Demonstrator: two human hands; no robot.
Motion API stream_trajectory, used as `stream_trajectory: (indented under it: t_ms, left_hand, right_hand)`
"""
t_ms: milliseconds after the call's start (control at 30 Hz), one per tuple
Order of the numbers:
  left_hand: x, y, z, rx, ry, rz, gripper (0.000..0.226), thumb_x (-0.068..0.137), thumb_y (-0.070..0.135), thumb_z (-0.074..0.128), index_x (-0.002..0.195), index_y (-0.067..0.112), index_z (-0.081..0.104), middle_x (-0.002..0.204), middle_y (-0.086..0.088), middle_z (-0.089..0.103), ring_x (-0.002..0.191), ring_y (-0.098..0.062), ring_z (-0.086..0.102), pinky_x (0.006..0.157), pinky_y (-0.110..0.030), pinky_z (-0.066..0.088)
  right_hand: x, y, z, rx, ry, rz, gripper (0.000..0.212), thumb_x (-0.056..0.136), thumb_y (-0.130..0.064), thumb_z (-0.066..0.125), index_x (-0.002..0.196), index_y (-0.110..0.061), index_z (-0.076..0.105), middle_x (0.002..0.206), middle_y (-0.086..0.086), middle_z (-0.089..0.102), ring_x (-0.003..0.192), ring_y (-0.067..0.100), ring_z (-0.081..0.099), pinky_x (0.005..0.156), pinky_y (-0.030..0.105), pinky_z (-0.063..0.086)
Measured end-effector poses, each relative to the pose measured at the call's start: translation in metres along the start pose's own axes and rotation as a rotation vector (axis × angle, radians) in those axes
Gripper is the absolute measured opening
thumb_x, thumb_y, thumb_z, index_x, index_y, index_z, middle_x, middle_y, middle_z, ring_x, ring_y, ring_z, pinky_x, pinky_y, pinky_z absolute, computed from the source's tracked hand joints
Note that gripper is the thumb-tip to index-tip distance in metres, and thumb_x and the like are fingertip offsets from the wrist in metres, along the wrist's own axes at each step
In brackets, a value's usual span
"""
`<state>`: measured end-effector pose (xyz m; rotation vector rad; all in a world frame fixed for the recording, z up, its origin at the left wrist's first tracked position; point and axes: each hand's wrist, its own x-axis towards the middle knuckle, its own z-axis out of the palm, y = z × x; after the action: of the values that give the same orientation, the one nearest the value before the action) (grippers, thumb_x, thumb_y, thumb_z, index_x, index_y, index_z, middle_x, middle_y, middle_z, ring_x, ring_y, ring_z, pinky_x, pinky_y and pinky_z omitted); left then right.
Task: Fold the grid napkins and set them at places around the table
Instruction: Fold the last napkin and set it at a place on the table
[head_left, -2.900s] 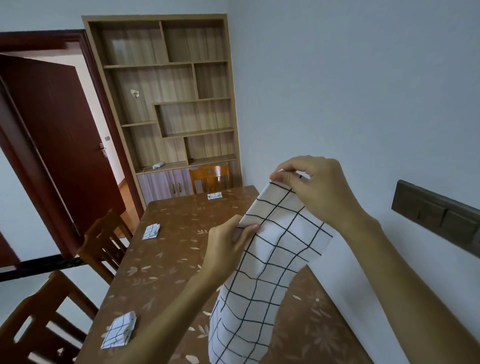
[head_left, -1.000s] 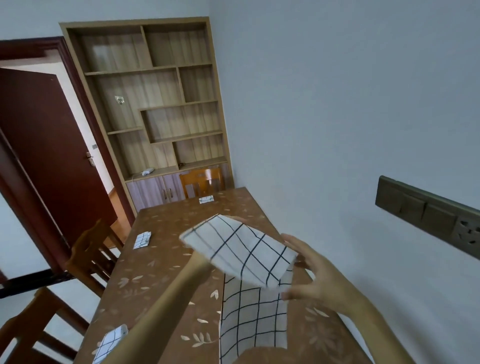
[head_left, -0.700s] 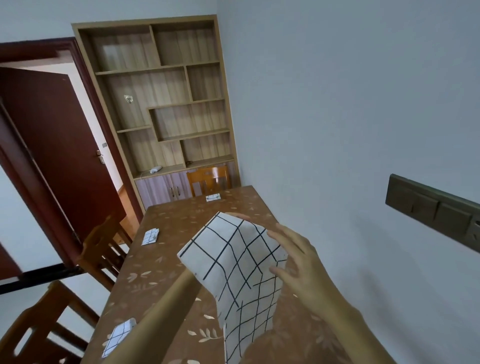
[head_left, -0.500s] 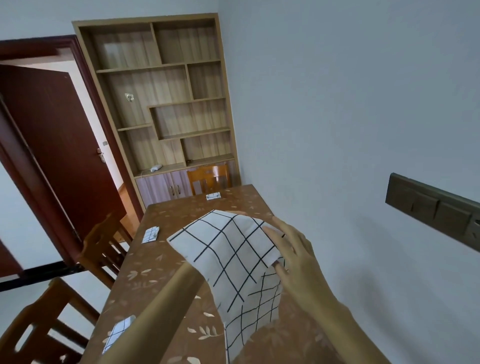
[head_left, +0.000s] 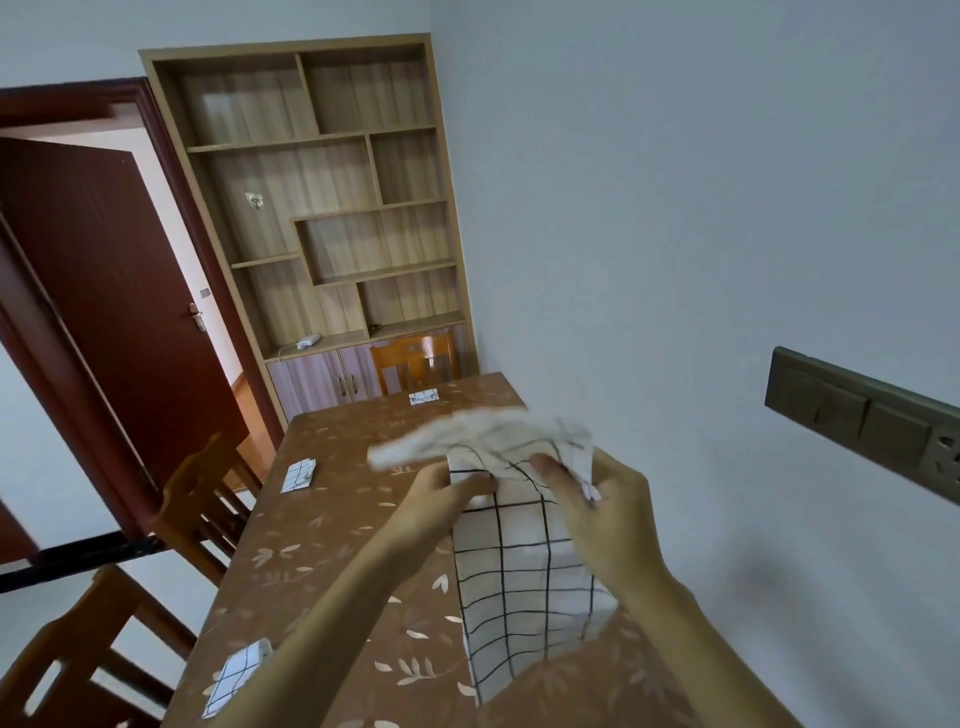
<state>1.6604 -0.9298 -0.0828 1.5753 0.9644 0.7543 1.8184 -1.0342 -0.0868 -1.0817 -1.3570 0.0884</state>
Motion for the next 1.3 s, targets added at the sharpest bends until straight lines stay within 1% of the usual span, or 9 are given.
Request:
stream_trajectory:
  t_ms: [67, 167, 367, 533, 733, 933, 1033, 1167, 1300]
  left_hand:
    - [-0.005, 0.001, -0.005, -0.01, -0.072, 0.024, 0.015, 0.094, 0.016, 0.066, 0.105, 0.01, 0.075, 0.106, -0.01, 0.077, 0.1, -0.032, 0.073, 0.087, -0.047, 0.059]
    - [-0.014, 0.009, -0.006, -0.113, -0.113, 0.084, 0.024, 0.097, 0.021, 0.064, 0.114, 0.007, 0.072, 0.113, -0.01, 0.076, 0.104, -0.031, 0.072, 0.091, -0.047, 0.058]
    - [-0.017, 0.022, -0.004, -0.1, -0.008, 0.271, 0.02, 0.095, 0.016, 0.063, 0.111, 0.008, 0.074, 0.106, -0.01, 0.078, 0.097, -0.025, 0.074, 0.081, -0.036, 0.062]
    - [-0.016, 0.021, -0.01, -0.053, 0.022, 0.294, 0.019, 0.096, 0.014, 0.063, 0.109, 0.007, 0.075, 0.103, -0.011, 0.078, 0.092, -0.022, 0.074, 0.075, -0.03, 0.06]
    - [-0.017, 0.024, -0.018, -0.044, 0.049, 0.289, 0.018, 0.094, 0.012, 0.065, 0.108, 0.007, 0.075, 0.096, -0.006, 0.079, 0.086, -0.021, 0.076, 0.068, -0.03, 0.06]
    - [-0.022, 0.035, -0.028, -0.003, -0.045, 0.361, 0.023, 0.091, 0.004, 0.066, 0.114, 0.005, 0.071, 0.105, -0.008, 0.078, 0.096, -0.027, 0.076, 0.077, -0.034, 0.063]
    - [-0.024, 0.041, -0.034, 0.007, -0.047, 0.387, 0.023, 0.088, 0.003, 0.07, 0.111, 0.003, 0.071, 0.103, -0.01, 0.078, 0.094, -0.028, 0.076, 0.077, -0.034, 0.063]
    - [-0.025, 0.046, -0.035, -0.001, -0.016, 0.385, 0.024, 0.083, 0.006, 0.073, 0.107, 0.003, 0.072, 0.1, -0.01, 0.079, 0.092, -0.029, 0.077, 0.075, -0.035, 0.063]
    - [-0.028, 0.051, -0.037, 0.005, -0.054, 0.354, 0.021, 0.088, 0.006, 0.069, 0.108, 0.007, 0.072, 0.103, -0.008, 0.079, 0.095, -0.026, 0.076, 0.074, -0.033, 0.063]
  right_hand:
    - [0.006, 0.002, -0.007, 0.028, 0.033, 0.099, 0.028, 0.095, -0.025, 0.066, 0.069, -0.036, 0.06, 0.046, -0.022, 0.05, 0.045, 0.0, 0.046, 0.052, 0.008, 0.035]
    - [0.014, 0.005, -0.014, -0.022, 0.02, 0.161, 0.045, 0.095, -0.036, 0.065, 0.055, -0.053, 0.053, 0.043, -0.012, 0.029, 0.047, 0.009, 0.023, 0.048, 0.018, 0.027]
    - [0.018, 0.01, -0.025, 0.104, 0.021, 0.261, 0.027, 0.093, -0.029, 0.067, 0.066, -0.034, 0.068, 0.055, -0.025, 0.061, 0.054, -0.005, 0.056, 0.06, 0.007, 0.041]
    - [0.023, 0.015, -0.036, 0.117, -0.017, 0.345, 0.053, 0.09, -0.032, 0.069, 0.045, -0.023, 0.043, 0.046, -0.013, 0.03, 0.046, 0.008, 0.025, 0.048, 0.016, 0.028]
    - [0.025, 0.017, -0.048, 0.108, -0.122, 0.337, 0.049, 0.094, -0.031, 0.064, 0.055, -0.012, 0.041, 0.057, -0.003, 0.024, 0.056, 0.013, 0.023, 0.053, 0.02, 0.024]
    - [0.029, 0.011, -0.054, 0.152, -0.2, 0.37, 0.047, 0.099, -0.018, 0.057, 0.053, -0.025, 0.05, 0.048, -0.017, 0.038, 0.046, 0.001, 0.035, 0.055, 0.009, 0.032]
    - [0.032, 0.015, -0.056, 0.152, -0.222, 0.359, 0.043, 0.099, -0.023, 0.059, 0.059, -0.018, 0.044, 0.058, -0.006, 0.031, 0.056, 0.01, 0.03, 0.062, 0.022, 0.032]
    - [0.032, 0.016, -0.057, 0.216, -0.256, 0.365, 0.029, 0.099, -0.025, 0.058, 0.082, -0.003, 0.064, 0.072, 0.023, 0.05, 0.072, 0.016, 0.046, 0.077, 0.033, 0.041]
    - [0.032, 0.013, -0.056, 0.235, -0.219, 0.351, 0.022, 0.099, -0.016, 0.058, 0.082, -0.017, 0.073, 0.063, -0.011, 0.058, 0.061, 0.002, 0.052, 0.072, 0.013, 0.044]
